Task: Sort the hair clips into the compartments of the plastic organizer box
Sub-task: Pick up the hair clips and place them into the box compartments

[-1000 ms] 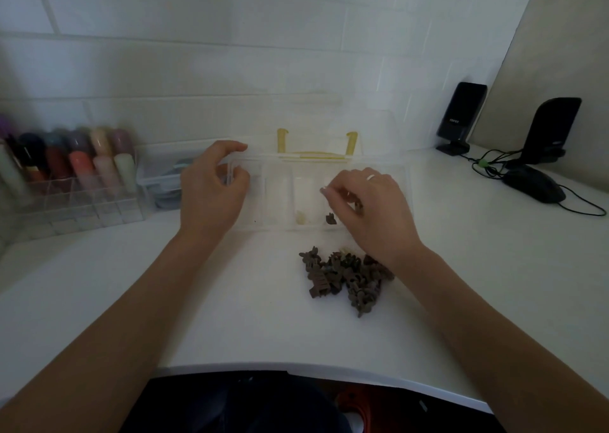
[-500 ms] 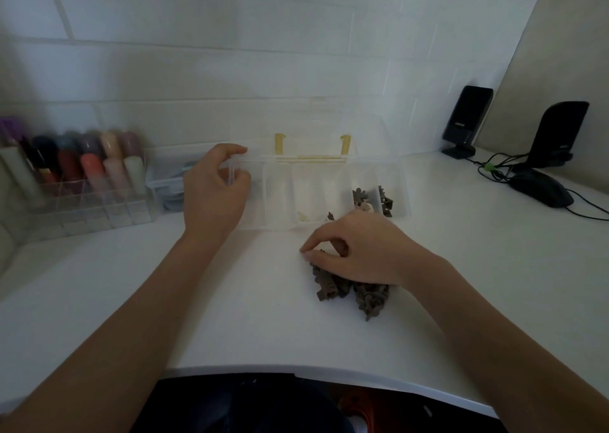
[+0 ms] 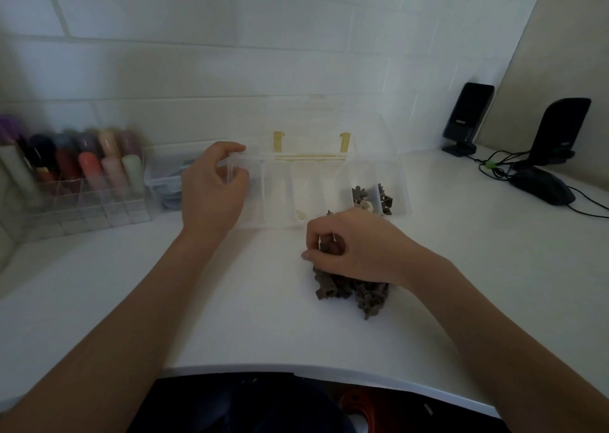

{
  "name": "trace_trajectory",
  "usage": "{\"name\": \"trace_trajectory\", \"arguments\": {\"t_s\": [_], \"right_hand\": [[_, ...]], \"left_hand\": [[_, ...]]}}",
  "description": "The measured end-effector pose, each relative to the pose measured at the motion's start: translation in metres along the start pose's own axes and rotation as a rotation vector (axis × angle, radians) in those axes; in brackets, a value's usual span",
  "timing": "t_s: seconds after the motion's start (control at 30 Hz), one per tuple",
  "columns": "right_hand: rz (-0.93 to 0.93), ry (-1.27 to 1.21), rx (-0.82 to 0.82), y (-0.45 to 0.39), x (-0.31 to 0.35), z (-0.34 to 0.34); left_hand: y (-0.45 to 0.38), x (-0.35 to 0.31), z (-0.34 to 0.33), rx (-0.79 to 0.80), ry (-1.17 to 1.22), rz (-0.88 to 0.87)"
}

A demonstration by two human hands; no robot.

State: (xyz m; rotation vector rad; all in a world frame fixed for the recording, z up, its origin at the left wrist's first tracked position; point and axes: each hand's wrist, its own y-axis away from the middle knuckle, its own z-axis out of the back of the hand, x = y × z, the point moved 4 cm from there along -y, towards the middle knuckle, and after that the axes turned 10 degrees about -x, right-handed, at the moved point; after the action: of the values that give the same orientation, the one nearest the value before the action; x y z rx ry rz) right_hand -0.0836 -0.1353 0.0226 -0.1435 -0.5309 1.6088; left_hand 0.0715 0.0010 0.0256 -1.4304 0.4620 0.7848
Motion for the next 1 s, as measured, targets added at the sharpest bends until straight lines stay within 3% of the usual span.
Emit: {"name": "trace_trajectory", "arguments": {"t_s": [0.17,0.3,0.5,0.67,0.87,1.0], "right_hand": [[-0.099,-0.257,-0.165,-0.003,-0.007,0.009],[-0.315,-0.642,-0.446,-0.005,-0.023,0.025],[-0.465,-0.755,-0.749,0.003,-0.052,0.045],[-0.460,-0.643,-0.793,0.003,-0.056,0.044],[-0.364,-0.359,-0.610,0.000,-0.046,0.028],[-0.332,-0.302,-0.644,0.000,-0.043,0.033]], "left_hand": [[-0.002,-0.001,0.001,0.014,0.002,-0.012],[-0.006,0.003,0.004,0.025,-0.024,-0.028],[-0.010,0.007,0.009,0.021,-0.054,-0.046],[-0.011,0.007,0.011,-0.002,-0.057,-0.049],[-0.012,0.010,0.009,-0.003,-0.023,-0.027],[-0.012,0.010,0.010,-0.010,-0.033,-0.016]]}}
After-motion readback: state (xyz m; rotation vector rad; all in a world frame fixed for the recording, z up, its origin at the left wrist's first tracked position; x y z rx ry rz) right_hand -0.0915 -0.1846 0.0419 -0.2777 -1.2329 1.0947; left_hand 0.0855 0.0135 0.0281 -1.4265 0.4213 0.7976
